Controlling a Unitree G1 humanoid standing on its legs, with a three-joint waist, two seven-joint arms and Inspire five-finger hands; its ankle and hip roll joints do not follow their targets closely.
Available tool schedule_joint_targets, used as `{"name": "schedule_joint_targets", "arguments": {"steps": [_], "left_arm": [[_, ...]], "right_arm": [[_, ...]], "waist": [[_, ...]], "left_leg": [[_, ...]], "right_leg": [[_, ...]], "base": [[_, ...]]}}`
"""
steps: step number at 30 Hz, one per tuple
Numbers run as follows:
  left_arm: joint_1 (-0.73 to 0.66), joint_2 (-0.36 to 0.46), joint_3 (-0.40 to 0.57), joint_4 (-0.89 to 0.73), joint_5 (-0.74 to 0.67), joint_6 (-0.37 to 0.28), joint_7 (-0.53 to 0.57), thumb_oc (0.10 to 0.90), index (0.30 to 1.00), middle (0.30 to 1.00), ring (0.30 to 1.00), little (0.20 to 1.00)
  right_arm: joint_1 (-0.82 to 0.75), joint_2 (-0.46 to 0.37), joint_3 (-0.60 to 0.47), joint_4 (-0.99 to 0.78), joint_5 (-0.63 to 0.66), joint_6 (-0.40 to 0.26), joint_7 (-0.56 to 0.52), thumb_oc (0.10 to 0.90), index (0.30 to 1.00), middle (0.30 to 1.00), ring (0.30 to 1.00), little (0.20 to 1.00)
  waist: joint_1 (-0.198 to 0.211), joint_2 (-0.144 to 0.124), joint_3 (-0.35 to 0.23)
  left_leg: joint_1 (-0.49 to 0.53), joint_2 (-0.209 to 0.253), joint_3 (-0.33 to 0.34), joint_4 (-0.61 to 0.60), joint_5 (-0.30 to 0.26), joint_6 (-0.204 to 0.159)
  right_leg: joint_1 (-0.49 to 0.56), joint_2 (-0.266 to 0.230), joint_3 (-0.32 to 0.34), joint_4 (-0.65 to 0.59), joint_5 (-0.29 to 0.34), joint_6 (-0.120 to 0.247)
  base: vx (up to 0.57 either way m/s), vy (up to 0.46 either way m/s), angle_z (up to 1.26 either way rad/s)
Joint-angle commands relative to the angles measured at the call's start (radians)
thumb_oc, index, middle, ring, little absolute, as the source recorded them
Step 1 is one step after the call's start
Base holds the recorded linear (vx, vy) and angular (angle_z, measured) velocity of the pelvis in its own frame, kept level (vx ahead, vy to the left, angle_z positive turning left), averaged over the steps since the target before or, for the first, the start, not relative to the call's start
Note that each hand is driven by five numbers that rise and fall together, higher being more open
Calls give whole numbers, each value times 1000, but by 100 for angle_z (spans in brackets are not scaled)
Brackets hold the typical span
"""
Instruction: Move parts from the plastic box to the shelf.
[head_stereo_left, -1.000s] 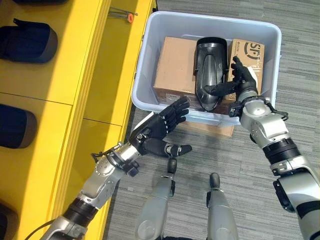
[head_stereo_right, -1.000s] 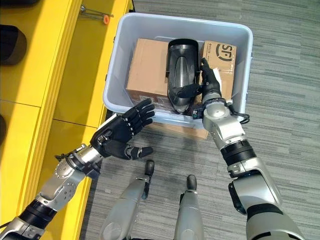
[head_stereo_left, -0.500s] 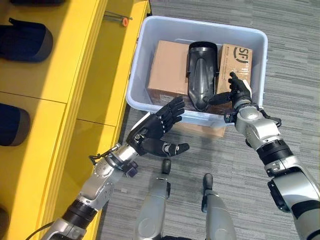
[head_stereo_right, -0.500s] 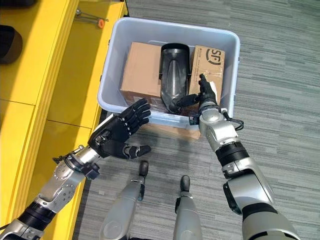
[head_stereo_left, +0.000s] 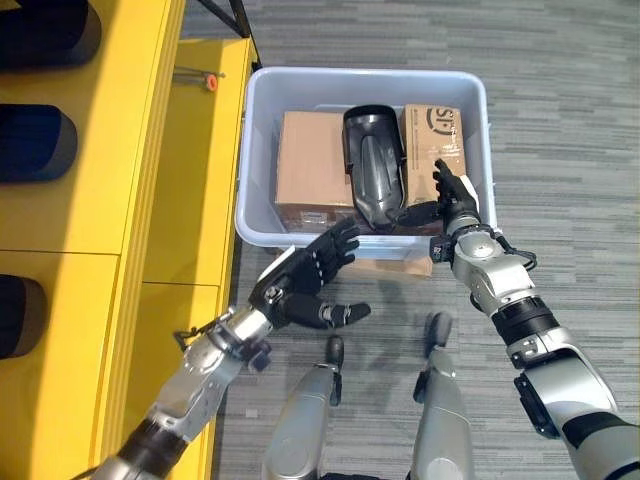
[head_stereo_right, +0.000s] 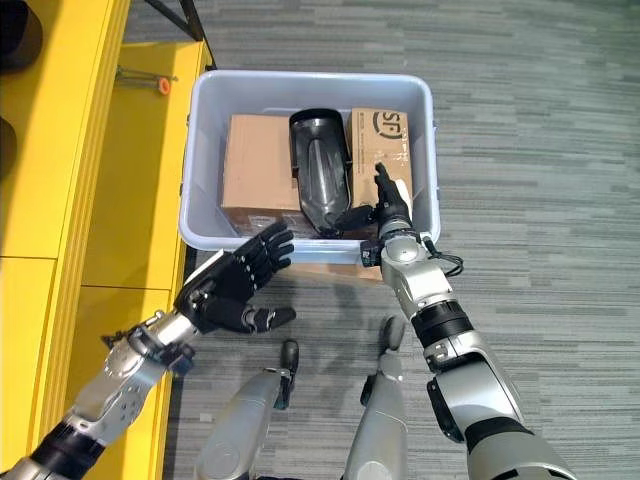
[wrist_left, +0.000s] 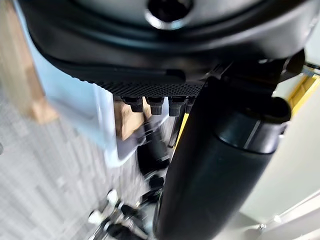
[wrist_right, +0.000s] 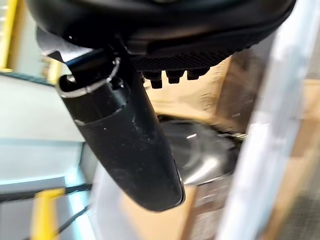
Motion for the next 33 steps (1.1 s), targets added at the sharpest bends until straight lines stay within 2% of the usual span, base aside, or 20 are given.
{"name": "schedule_joint_targets", "arguments": {"steps": [1,2,3,6,12,13,15,21,25,27,29,30,33], "left_arm": [[8,7,10,-153,-67,-94,-47,900,1000,1000,1000,1000],[8,-3,12,-154,-62,-91,-54,900,1000,1000,1000,1000],[39,-40,18,-164,-63,-79,-87,900,1000,1000,1000,1000],[60,-57,18,-165,-62,-77,-92,900,1000,1000,1000,1000],[72,-77,-4,-165,-68,-79,-74,900,1000,1000,1000,1000],[75,-77,-13,-165,-73,-81,-59,900,1000,1000,1000,1000],[74,-73,-23,-166,-80,-90,-42,900,1000,1000,1000,1000],[94,-52,-34,-187,-92,-111,13,900,1000,1000,1000,1000],[117,-47,-26,-207,-98,-108,20,900,1000,1000,1000,1000],[129,-43,-20,-215,-100,-103,19,900,1000,1000,1000,1000],[134,-45,-20,-215,-95,-105,16,900,1000,1000,1000,1000],[138,-45,-18,-222,-95,-100,17,900,1000,1000,1000,1000],[147,-45,-16,-236,-102,-84,17,900,1000,1000,1000,1000]], "right_arm": [[-175,-100,11,-81,-9,-96,2,900,1000,1000,1000,1000],[-178,-104,13,-87,-18,-85,1,900,1000,1000,1000,1000],[-180,-131,24,-106,-59,-57,21,900,1000,1000,1000,1000],[-183,-137,33,-119,-70,-38,32,900,1000,1000,1000,1000],[-207,-140,63,-133,-214,-53,43,900,1000,1000,1000,1000],[-218,-144,71,-146,-321,-70,29,900,1000,1000,1000,1000],[-243,-160,87,-178,-402,-89,-7,900,1000,1000,1000,1000],[-311,-216,91,-306,-546,-98,-41,900,1000,1000,1000,1000],[-325,-248,95,-359,-525,-110,-31,900,1000,1000,1000,1000],[-321,-253,97,-388,-450,-103,25,900,1000,1000,1000,1000],[-320,-247,110,-396,-410,-105,36,900,1000,1000,1000,1000],[-318,-236,120,-404,-389,-84,46,900,1000,1000,1000,1000],[-318,-214,144,-391,-404,-92,85,900,1000,1000,1000,1000]], "waist": [[11,3,-48],[9,8,-44],[2,37,-31],[-10,48,-26],[-27,63,-20],[-30,66,-17],[-32,69,-14],[-24,79,-4],[-13,82,-4],[-6,85,-4],[-1,87,-4],[5,90,-4],[21,96,-4]], "left_leg": [[97,134,-2,-182,-11,-45],[94,145,2,-183,-2,-54],[99,175,9,-189,25,-78],[115,187,20,-202,39,-84],[126,174,25,-190,29,-79],[125,169,20,-182,26,-76],[117,165,15,-176,24,-74],[68,145,-8,-143,12,-69],[21,139,-23,-117,8,-70],[-16,135,-31,-93,4,-70],[-37,135,-33,-81,2,-68],[-66,133,-38,-60,-1,-67],[-129,129,-47,-18,-8,-63]], "right_leg": [[95,15,-60,91,1,7],[90,15,-72,107,-12,7],[71,14,-98,166,-64,2],[59,16,-97,205,-89,-8],[37,22,-65,258,-116,-24],[34,22,-55,273,-122,-26],[26,23,-44,285,-128,-25],[-16,17,-24,336,-155,-19],[-52,17,-22,367,-171,-21],[-83,17,-20,392,-181,-25],[-101,18,-20,406,-186,-30],[-127,20,-19,430,-193,-35],[-179,22,-24,480,-213,-47]], "base": [[81,-228,75],[177,-156,53],[213,-77,23],[156,-8,0],[139,60,-10],[123,62,0],[127,68,-3],[104,51,2],[83,-13,10],[75,-22,12],[49,-18,13],[54,-17,18],[69,-13,16]]}}
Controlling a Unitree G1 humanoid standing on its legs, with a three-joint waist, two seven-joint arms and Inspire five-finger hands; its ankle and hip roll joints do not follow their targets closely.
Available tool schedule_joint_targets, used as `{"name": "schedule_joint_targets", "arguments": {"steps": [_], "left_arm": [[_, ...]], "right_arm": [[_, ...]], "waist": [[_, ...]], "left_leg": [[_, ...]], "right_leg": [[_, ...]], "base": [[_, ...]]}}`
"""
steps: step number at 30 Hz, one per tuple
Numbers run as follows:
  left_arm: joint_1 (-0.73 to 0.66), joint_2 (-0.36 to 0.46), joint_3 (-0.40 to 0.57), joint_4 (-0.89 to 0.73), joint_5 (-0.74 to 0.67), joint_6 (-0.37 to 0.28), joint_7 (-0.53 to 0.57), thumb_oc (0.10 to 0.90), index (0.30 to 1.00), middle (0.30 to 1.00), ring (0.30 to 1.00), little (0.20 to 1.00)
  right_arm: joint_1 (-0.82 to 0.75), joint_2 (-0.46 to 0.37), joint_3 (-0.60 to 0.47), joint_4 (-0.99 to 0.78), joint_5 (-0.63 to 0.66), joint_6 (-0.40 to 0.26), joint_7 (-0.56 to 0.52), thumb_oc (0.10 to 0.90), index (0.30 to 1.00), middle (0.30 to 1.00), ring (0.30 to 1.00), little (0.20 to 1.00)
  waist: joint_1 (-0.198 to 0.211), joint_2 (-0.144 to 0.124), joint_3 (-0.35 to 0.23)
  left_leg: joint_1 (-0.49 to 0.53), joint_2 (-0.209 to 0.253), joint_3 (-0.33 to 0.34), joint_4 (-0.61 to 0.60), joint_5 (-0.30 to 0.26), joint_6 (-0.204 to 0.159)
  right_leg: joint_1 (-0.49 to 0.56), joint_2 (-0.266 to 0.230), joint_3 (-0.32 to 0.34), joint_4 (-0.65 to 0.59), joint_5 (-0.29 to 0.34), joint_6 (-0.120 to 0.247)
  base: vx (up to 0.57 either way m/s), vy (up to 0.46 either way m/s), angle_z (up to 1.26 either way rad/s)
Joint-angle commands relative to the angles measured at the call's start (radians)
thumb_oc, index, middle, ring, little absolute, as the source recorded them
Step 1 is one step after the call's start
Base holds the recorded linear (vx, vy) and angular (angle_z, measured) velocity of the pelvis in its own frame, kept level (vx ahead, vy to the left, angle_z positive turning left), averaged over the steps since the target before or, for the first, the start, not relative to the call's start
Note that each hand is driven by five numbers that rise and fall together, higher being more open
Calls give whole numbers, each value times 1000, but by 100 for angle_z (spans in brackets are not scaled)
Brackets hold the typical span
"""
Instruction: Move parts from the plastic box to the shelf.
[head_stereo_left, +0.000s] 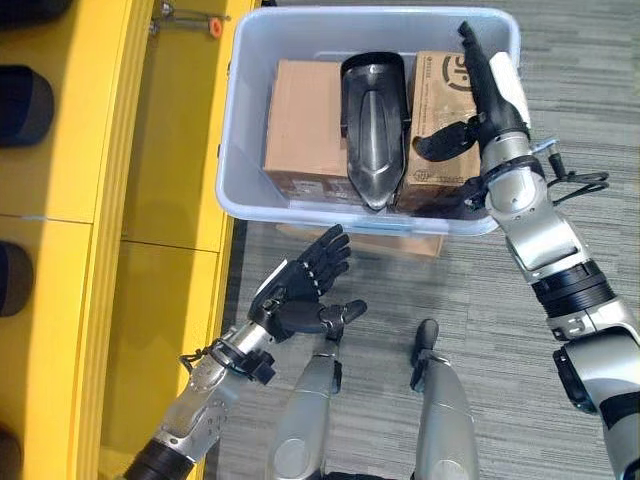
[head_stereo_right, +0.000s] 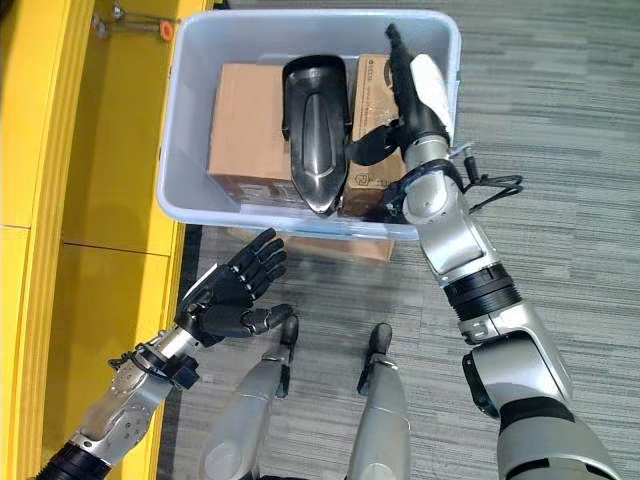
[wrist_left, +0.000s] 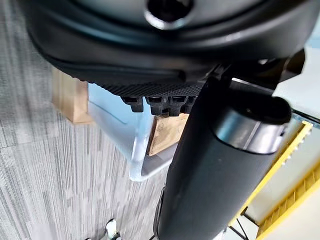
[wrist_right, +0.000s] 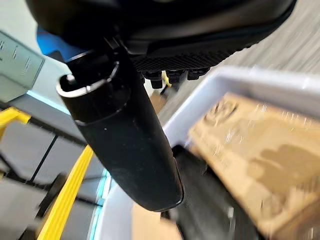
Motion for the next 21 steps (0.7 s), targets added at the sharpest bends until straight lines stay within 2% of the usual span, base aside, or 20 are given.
{"name": "schedule_joint_targets", "arguments": {"steps": [1,5,12,13,14,16,21], "left_arm": [[22,-3,10,-217,-24,-74,-26,900,1000,1000,1000,1000],[24,-4,3,-220,-26,-75,-16,900,1000,1000,1000,1000],[4,-16,2,-226,-31,-88,17,900,1000,1000,1000,1000],[2,-15,1,-227,-32,-94,18,900,1000,1000,1000,1000],[11,-13,-3,-234,-37,-96,20,900,1000,1000,1000,1000],[8,-10,0,-241,-38,-100,24,900,1000,1000,1000,1000],[-10,-14,13,-273,-46,-86,42,900,1000,1000,1000,1000]], "right_arm": [[-154,-37,30,-98,-18,-77,52,900,1000,1000,1000,1000],[-161,-18,77,-79,-65,-50,87,900,1000,1000,1000,1000],[-222,-14,136,27,-182,-91,76,900,1000,1000,1000,1000],[-234,-20,146,36,-198,-91,79,900,1000,1000,1000,1000],[-234,-20,161,56,-223,-98,84,900,1000,1000,1000,1000],[-246,-27,171,61,-263,-80,101,900,1000,1000,1000,1000],[-274,-45,191,161,-186,-11,99,900,1000,1000,1000,1000]], "waist": [[14,49,-15],[29,52,-15],[56,67,-15],[58,69,-15],[62,73,-15],[65,79,-15],[81,98,-15]], "left_leg": [[-32,93,3,67,-104,19],[-76,93,1,90,-106,25],[-212,61,-5,195,-133,44],[-235,53,-1,222,-145,49],[-247,41,4,280,-196,49],[-305,24,13,359,-230,57],[-462,-18,20,602,-337,82]], "right_leg": [[-14,-27,66,53,-72,25],[-49,-27,48,84,-88,15],[-149,-21,31,172,-117,-10],[-166,-20,32,195,-125,-13],[-174,-18,45,253,-166,-10],[-216,-17,48,324,-191,-21],[-354,-25,68,544,-277,-58]], "base": [[42,-8,16],[33,12,11],[-17,31,7],[3,22,5],[15,15,7],[-14,13,11],[1,21,18]]}}
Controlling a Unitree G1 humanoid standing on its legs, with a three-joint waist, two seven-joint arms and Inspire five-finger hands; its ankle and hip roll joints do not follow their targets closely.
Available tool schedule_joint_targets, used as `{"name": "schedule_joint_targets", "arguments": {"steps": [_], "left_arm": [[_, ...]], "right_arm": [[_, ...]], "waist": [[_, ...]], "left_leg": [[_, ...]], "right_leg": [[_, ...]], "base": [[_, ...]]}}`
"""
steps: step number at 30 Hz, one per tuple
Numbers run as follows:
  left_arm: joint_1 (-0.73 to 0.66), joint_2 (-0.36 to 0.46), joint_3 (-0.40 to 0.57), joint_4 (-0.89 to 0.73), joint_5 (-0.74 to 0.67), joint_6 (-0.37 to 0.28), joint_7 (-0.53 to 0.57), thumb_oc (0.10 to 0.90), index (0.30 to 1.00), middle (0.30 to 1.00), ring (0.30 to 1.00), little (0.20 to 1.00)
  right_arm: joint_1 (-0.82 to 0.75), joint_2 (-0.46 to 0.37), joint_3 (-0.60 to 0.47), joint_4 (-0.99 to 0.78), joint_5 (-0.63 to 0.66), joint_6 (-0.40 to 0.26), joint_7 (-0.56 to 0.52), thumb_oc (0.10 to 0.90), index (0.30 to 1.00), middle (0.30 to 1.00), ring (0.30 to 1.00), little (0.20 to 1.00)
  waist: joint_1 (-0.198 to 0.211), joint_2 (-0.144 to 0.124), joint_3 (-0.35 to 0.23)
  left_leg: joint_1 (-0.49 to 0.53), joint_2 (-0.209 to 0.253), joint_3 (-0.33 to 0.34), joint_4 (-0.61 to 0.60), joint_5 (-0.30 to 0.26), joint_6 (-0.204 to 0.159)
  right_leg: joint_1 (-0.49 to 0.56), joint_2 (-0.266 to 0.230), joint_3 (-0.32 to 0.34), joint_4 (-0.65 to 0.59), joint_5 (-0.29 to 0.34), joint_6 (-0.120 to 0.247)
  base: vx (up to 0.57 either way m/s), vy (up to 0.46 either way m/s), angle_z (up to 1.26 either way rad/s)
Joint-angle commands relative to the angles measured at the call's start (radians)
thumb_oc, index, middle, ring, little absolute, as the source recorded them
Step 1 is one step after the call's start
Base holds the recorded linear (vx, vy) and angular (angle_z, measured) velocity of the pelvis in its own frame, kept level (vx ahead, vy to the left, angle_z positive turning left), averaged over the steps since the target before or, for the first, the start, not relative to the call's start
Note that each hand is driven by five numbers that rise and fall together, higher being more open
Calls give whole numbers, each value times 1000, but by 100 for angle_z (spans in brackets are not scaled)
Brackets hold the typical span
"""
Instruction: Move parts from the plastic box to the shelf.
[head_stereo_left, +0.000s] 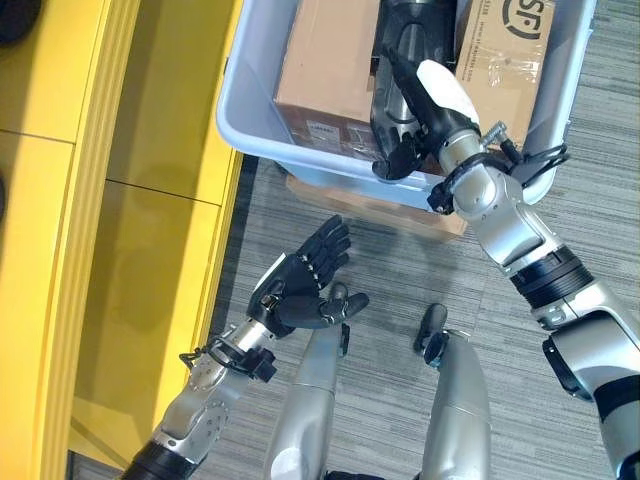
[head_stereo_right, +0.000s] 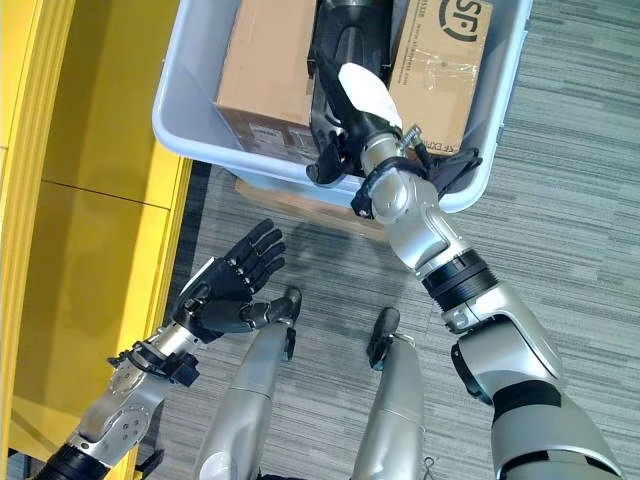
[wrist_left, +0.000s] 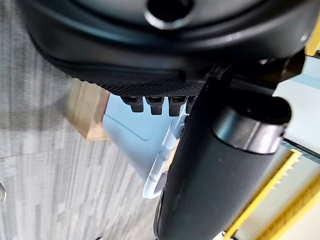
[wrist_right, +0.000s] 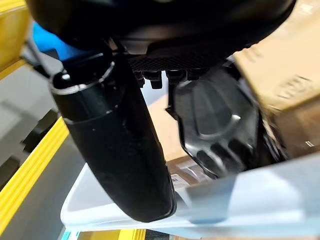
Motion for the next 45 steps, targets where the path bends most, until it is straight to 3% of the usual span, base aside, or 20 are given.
{"name": "schedule_joint_targets", "arguments": {"steps": [1,4,12,15,23,26,34,40,41,45], "left_arm": [[-13,-20,10,-195,-48,-74,9,900,1000,1000,1000,1000],[-17,-15,20,-206,-47,-55,31,900,1000,1000,1000,1000],[16,7,44,-206,-49,-50,-7,900,1000,1000,1000,1000],[18,12,42,-201,-39,-63,-17,900,1000,1000,1000,1000],[22,13,27,-196,-21,-95,4,900,1000,1000,1000,1000],[21,17,20,-197,-15,-98,-6,900,1000,1000,1000,1000],[30,32,26,-192,-16,-116,-10,900,1000,1000,1000,1000],[29,38,30,-192,-18,-117,-20,900,1000,1000,1000,1000],[29,38,31,-192,-19,-118,-20,900,1000,1000,1000,1000],[24,43,35,-198,-21,-114,-13,900,1000,1000,1000,1000]], "right_arm": [[-116,-49,36,145,53,49,-51,900,1000,1000,1000,1000],[-135,-51,20,286,191,59,-60,900,1000,1000,1000,1000],[-231,-115,57,546,225,52,-112,900,1000,1000,1000,1000],[-265,-125,68,600,251,69,-187,900,1000,1000,1000,1000],[-306,-134,96,602,74,117,-239,900,1000,1000,1000,1000],[-312,-138,127,588,-2,163,-265,900,1000,1000,1000,1000],[-314,-161,183,620,-25,220,-312,900,1000,1000,1000,1000],[-316,-183,197,660,-41,226,-325,900,1000,1000,1000,1000],[-315,-184,202,665,-18,221,-327,400,300,300,300,300],[-313,-188,200,676,9,215,-348,400,300,300,300,300]], "waist": [[59,85,-13],[73,89,-13],[107,80,-13],[115,76,-13],[122,75,-13],[125,71,-13],[125,61,-13],[123,55,-13],[123,55,-13],[120,50,-13]], "left_leg": [[-67,12,69,146,-206,78],[-129,3,54,206,-227,86],[-170,16,30,163,-189,87],[-169,25,26,132,-170,85],[-199,22,24,133,-169,90],[-201,23,25,124,-163,91],[-193,32,26,113,-161,91],[-178,42,29,92,-155,89],[-175,44,29,87,-154,89],[-157,53,30,62,-142,84]], "right_leg": [[-43,17,84,153,-129,-22],[-99,16,87,212,-156,-32],[-121,4,49,202,-155,-36],[-110,1,35,186,-149,-36],[-125,-6,21,190,-145,-38],[-118,-11,15,178,-134,-36],[-96,-13,4,144,-115,-31],[-79,-13,-4,110,-103,-28],[-76,-13,-6,104,-103,-27],[-59,-12,-12,81,-98,-24]], "base": [[38,-2,11],[20,-16,12],[-19,-36,16],[-15,-15,4],[-5,4,1],[-4,-11,7],[-4,-14,1],[-12,-24,-1],[-19,-11,-4],[-30,-31,-5]]}}
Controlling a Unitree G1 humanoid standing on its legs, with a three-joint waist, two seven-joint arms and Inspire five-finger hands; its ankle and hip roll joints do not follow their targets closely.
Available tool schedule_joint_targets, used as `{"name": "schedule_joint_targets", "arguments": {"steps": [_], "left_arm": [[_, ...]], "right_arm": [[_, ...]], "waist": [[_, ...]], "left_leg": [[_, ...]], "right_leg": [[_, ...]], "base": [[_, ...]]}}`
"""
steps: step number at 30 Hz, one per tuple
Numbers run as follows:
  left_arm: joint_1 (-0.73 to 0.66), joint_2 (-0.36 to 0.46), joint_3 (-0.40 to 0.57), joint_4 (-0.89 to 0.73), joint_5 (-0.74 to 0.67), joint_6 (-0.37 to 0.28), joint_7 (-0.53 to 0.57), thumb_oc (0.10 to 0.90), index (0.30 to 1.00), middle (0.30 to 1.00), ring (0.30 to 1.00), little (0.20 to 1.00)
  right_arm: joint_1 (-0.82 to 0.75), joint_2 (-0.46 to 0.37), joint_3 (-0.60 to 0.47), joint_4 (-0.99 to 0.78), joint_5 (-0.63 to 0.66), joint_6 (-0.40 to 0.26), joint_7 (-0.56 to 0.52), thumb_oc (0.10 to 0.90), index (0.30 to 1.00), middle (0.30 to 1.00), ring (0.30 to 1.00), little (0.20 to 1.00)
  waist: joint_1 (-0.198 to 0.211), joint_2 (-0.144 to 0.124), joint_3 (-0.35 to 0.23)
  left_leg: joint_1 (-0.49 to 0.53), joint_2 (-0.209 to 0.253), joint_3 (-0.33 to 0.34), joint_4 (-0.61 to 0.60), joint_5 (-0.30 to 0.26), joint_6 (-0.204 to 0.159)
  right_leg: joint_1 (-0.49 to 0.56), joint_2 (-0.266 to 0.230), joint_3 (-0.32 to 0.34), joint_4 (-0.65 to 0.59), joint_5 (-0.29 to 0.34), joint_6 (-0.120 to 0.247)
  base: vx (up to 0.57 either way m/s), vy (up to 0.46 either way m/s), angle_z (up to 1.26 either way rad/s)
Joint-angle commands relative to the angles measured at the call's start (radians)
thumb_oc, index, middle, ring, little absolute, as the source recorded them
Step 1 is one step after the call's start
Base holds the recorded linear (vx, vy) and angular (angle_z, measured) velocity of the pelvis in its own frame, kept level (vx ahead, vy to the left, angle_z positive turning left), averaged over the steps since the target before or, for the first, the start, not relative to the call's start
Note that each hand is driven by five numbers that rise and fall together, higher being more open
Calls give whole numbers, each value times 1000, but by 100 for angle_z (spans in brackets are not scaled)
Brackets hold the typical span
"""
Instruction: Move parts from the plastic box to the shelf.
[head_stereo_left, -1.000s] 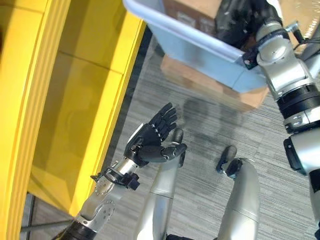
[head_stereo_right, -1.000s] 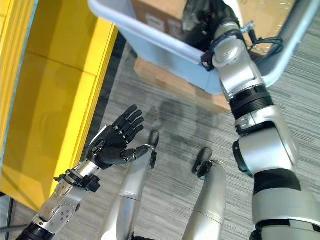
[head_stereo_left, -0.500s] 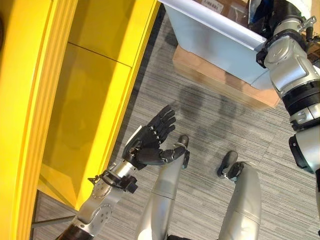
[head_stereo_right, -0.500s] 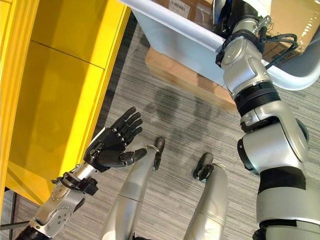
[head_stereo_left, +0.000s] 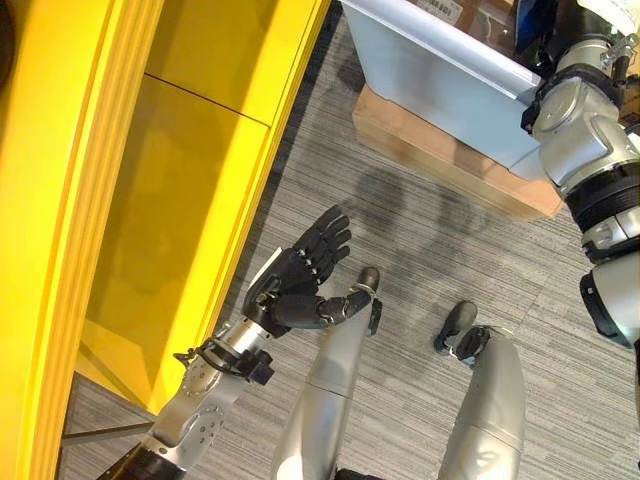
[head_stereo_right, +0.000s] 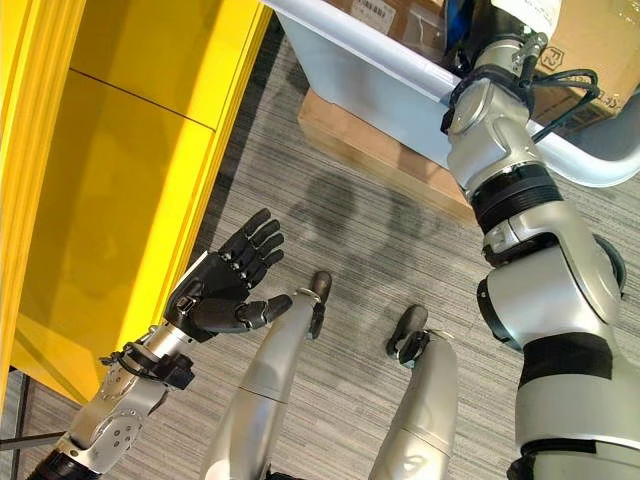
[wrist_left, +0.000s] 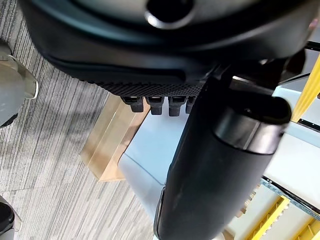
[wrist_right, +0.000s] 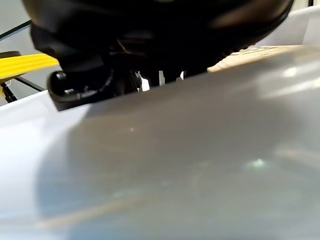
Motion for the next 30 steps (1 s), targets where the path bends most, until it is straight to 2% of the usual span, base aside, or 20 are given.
{"name": "schedule_joint_targets", "arguments": {"steps": [1,8,17,24,30], "left_arm": [[-11,8,35,-139,-20,-90,-47,900,1000,1000,1000,1000],[-11,16,38,-139,-27,-84,-66,900,1000,1000,1000,1000],[-2,35,55,-140,-29,-78,-107,900,1000,1000,1000,1000],[6,50,75,-139,-40,-69,-140,900,1000,1000,1000,1000],[2,59,81,-135,-44,-56,-165,900,1000,1000,1000,1000]], "right_arm": [[9,-103,63,112,-21,67,-33,400,300,300,300,300],[7,-115,87,126,-99,65,-17,400,300,300,300,300],[12,-147,137,121,-198,72,6,400,300,300,300,300],[30,-175,149,89,-209,57,1,400,300,300,300,300],[37,-203,153,73,-323,72,-5,400,300,300,300,300]], "waist": [[19,8,7],[17,-3,7],[9,-36,7],[-4,-61,7],[-16,-82,7]], "left_leg": [[75,75,0,-161,-46,6],[109,88,1,-193,-35,-1],[201,118,5,-293,3,-16],[289,143,8,-377,35,-31],[366,163,18,-435,56,-45]], "right_leg": [[83,-10,-2,-16,-42,-36],[121,-13,-16,-57,-28,-29],[224,-3,-38,-183,16,-12],[318,5,-46,-295,54,3],[393,13,-49,-377,82,17]], "base": [[0,0,0],[-19,-39,-1],[-44,-57,-5],[-52,-68,-6],[-33,-58,-9]]}}
